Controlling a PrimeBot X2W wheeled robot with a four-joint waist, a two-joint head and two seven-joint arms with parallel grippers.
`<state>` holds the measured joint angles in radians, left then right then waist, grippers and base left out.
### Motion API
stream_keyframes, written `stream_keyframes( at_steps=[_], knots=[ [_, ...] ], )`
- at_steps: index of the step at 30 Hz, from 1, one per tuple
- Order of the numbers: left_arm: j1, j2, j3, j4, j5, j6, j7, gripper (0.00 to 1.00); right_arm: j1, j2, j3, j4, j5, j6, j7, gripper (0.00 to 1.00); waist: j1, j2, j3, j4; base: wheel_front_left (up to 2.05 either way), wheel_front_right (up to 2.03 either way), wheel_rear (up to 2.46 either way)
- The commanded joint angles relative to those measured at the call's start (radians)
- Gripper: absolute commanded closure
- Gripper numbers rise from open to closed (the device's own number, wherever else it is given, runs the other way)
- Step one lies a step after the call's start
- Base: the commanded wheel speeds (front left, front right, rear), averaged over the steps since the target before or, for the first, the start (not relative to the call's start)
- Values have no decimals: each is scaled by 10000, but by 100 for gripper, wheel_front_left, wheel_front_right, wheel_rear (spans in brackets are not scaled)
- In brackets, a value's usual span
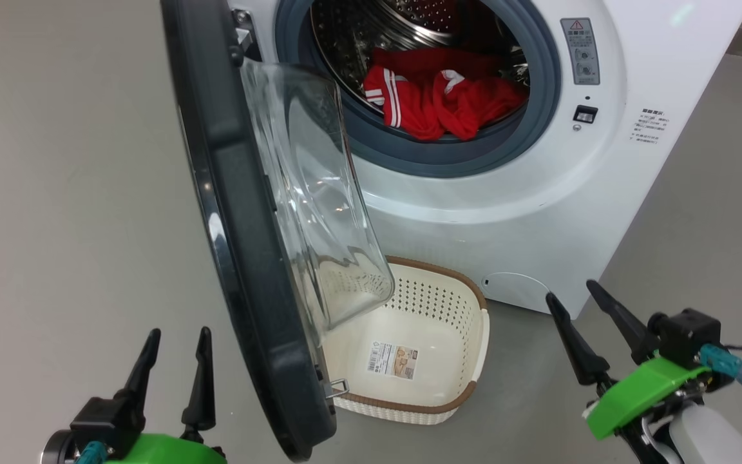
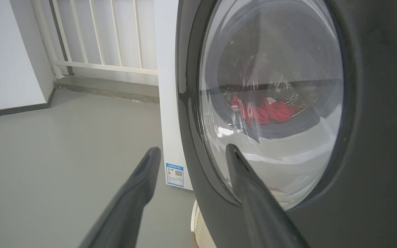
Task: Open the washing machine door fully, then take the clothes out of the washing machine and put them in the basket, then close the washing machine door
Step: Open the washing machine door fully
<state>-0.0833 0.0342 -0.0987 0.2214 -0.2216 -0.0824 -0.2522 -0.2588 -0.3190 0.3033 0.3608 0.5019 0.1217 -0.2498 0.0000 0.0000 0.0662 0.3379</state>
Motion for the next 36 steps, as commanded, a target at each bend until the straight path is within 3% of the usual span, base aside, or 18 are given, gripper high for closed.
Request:
stream_keyframes(
  at_steps=[1,11,12,13,14,26,36],
  knots=[
    [-105,160,299,-250,52,-4,-95,0,245,11,-29,-346,-160,90,-119,0,0,0,-8,27,0,0,0],
    [-91,160,296,-357,35,-1,-95,0,878,281,-607,-493,-496,90,-119,0,0,0,-38,7,0,0,0],
    [-100,160,310,-400,27,6,-95,7,881,293,-622,-493,-511,90,-119,0,0,0,-39,4,0,0,0],
    [-116,160,344,-482,-40,17,-95,72,881,302,-634,-495,-524,90,-119,0,0,0,-44,4,0,0,0],
    [-130,160,394,-579,-136,31,-95,100,881,309,-645,-503,-532,90,-119,0,0,0,-49,6,0,0,0],
    [-415,160,1073,-2679,-1204,127,-95,100,1021,371,-656,-552,-566,90,-120,0,0,0,-319,200,0,0,0],
    [-320,160,207,-5124,-1142,176,-95,100,1114,376,-651,-593,-574,90,-120,0,0,0,-478,362,0,0,0]
  ],
)
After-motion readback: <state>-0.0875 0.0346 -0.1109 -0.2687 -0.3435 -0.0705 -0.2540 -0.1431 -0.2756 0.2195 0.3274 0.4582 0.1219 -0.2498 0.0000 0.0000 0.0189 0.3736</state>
